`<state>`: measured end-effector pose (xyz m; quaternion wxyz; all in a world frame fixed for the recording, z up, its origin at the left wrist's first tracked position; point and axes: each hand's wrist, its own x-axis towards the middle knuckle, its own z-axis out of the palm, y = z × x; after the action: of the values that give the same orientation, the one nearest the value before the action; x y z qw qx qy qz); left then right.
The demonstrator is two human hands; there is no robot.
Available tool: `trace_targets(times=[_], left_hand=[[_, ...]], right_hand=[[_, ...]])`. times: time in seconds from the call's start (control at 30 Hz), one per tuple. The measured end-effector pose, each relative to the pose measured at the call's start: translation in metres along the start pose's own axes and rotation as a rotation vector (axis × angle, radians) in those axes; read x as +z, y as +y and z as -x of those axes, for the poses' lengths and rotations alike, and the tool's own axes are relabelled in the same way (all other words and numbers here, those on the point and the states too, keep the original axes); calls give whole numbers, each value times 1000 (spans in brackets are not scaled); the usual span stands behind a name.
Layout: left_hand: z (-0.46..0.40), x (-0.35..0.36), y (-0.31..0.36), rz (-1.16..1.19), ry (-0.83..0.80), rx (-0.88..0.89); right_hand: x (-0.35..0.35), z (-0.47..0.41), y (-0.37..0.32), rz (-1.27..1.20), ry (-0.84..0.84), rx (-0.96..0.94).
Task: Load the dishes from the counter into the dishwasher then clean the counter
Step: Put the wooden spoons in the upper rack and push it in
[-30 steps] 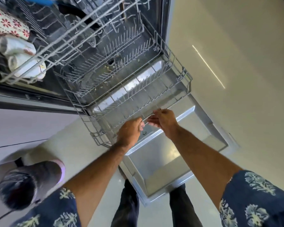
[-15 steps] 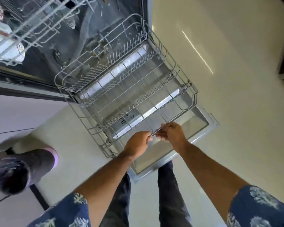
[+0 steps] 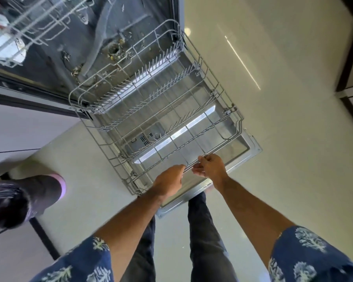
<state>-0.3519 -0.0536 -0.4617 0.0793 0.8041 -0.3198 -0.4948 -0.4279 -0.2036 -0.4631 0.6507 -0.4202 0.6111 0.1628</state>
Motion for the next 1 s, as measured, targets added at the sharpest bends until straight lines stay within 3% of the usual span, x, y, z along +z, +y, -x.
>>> trace_targets(times=[0.17, 0.37, 0.63, 0.8, 1.0], left_hand=[[22, -16, 5, 28, 27, -46], [67, -45, 20, -14, 155, -58], [172, -81, 40, -231, 406, -111], [266, -93, 33, -202, 499, -194], [406, -87, -3, -239, 687, -283]], right_hand=[[-9, 16, -20, 233, -42, 33], [-14, 57, -58, 1003, -77, -185], [22, 162, -88, 1670, -105, -909], [52, 244, -74, 1913, -89, -1113], [108, 368, -41, 1984, -68, -1358]])
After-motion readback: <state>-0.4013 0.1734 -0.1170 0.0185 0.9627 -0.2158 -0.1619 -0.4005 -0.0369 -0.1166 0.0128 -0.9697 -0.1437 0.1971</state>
